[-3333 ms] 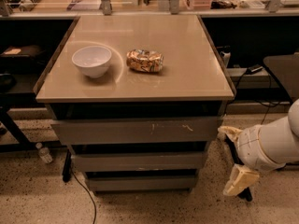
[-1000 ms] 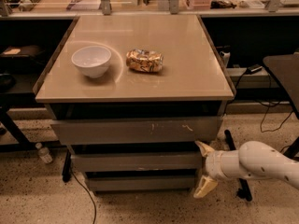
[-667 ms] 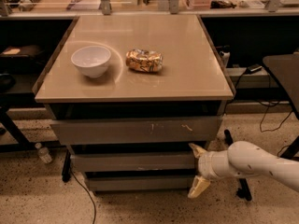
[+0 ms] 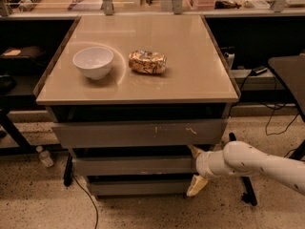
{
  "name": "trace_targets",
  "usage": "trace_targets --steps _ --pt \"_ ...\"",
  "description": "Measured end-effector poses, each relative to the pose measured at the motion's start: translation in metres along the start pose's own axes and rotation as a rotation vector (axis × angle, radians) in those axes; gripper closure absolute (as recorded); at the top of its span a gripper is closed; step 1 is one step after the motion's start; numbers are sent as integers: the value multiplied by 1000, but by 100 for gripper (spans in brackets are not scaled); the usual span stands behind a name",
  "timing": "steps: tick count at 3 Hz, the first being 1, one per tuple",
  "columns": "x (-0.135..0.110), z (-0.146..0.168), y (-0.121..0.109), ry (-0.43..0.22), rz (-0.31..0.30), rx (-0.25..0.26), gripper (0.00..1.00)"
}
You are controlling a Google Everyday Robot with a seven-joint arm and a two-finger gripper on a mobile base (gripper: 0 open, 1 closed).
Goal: Open middle drawer
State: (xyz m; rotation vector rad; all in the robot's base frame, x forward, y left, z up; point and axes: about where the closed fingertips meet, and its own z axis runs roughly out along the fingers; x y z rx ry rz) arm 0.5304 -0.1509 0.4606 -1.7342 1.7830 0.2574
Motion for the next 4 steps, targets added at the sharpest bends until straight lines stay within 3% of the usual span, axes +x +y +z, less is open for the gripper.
trace_targets --steps 1,2,4 --pt "3 17 -13 -42 1 -1 0" --pt "19 54 -18 -83 12 -17 0" --pt "29 68 -19 -78 25 -28 0"
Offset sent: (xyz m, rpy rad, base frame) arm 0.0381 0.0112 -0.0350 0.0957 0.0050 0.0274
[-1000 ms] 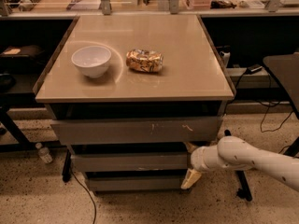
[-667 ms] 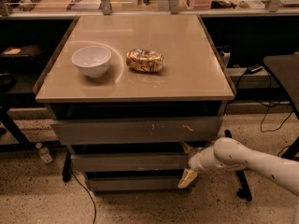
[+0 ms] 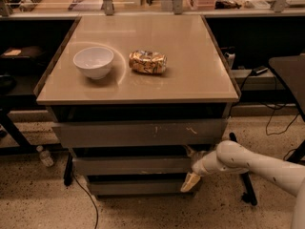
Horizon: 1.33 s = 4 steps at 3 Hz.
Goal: Open middle drawer
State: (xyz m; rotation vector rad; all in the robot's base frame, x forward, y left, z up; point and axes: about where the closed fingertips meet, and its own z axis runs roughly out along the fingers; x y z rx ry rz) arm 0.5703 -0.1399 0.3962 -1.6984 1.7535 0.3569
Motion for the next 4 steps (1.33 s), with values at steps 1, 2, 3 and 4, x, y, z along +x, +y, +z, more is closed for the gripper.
trace_targets --steps 1,2,3,4 --pt "0 0 0 0 0 0 18" --pt "0 0 0 0 0 0 39" --pt "-6 -6 -3 0 0 0 64" --pt "-11 -13 -5 0 0 0 87"
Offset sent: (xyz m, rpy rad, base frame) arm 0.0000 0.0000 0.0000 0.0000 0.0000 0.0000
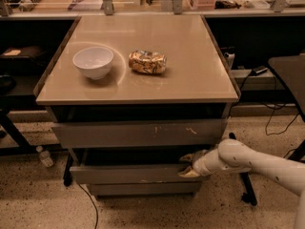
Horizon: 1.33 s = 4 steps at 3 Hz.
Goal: Open middle drawer
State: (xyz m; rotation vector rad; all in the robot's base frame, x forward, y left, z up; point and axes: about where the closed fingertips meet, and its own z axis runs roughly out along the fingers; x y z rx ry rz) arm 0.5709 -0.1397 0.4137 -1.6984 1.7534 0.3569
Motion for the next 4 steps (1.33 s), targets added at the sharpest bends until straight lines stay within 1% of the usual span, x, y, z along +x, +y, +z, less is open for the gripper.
trace_targets --steps 1,2,3,4 --pt "-1 -1 0 0 0 0 100" --pt "-1 -1 0 0 0 0 81" --pt "-1 -1 0 0 0 0 59" --pt "7 -3 7 -21 22 -28 35"
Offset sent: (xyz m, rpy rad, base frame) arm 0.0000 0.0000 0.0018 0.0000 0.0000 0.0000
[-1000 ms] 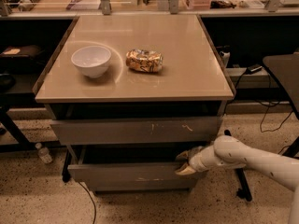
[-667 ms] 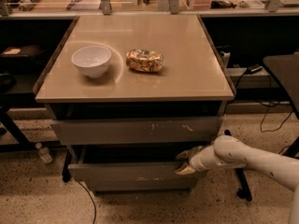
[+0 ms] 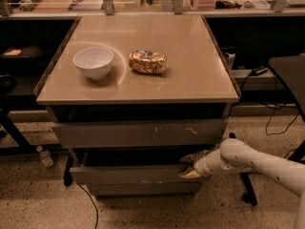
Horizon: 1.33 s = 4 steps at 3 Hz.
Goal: Open middle drawer
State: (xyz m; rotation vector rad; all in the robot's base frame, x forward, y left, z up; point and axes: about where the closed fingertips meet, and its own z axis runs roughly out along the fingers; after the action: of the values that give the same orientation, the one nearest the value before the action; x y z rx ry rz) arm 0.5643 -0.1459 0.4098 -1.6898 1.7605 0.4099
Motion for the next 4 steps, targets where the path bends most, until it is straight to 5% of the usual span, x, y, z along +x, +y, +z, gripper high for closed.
trace_targets --steps 1,2,4 --pt "7 -7 21 -28 19 -38 12" --pt "7 -8 21 -28 19 -38 12" --pt "24 -56 87 -61 30 -76 59"
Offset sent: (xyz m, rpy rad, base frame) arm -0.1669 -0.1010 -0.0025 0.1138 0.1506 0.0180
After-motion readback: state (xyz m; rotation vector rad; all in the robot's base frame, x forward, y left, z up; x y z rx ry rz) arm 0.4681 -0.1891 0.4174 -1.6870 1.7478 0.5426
